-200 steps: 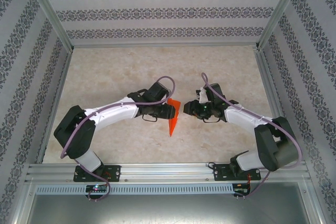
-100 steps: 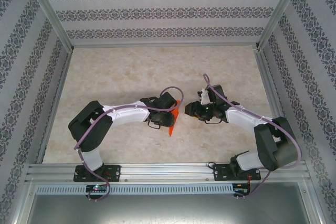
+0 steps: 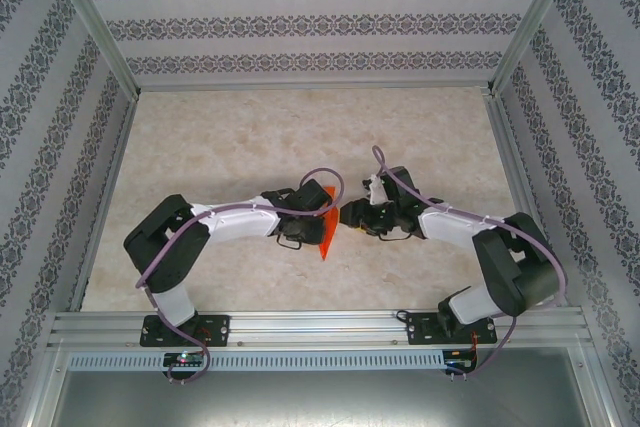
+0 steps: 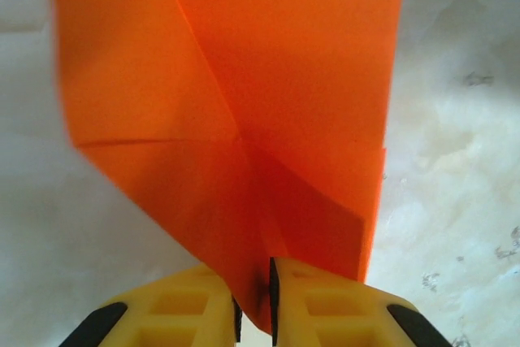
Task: Fold a paper plane with a square sheet of paper (pick it up from the middle)
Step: Turn over a paper plane at the center of the table.
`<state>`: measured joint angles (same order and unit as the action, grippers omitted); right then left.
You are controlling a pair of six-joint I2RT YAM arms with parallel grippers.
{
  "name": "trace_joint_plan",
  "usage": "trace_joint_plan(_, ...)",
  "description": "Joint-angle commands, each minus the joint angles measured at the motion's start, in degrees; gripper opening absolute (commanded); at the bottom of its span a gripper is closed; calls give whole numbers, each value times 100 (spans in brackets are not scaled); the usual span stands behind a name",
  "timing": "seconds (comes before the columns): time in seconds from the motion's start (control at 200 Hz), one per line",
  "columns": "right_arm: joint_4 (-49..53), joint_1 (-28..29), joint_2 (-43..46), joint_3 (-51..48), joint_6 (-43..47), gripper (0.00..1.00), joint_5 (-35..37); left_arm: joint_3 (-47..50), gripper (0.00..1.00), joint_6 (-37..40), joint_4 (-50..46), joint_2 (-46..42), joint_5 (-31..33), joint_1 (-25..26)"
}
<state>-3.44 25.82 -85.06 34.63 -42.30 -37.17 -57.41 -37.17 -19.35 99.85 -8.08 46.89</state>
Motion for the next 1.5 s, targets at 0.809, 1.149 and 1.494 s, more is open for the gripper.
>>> trace_joint_plan(0.809,-1274,616,-1055,281,-757,52,-177,1350,16,-646,2179,-616,-1406,-767)
trace_joint_plan(1.149,-1496,784,-1065,281,-896,51,-243,1465,15,-792,2531,-556,-1661,-881)
trace_joint_plan(1.494,-1153,898,-1154,339,-727,36,-8,1630,14,-980,2860,-607,-1938,-1014)
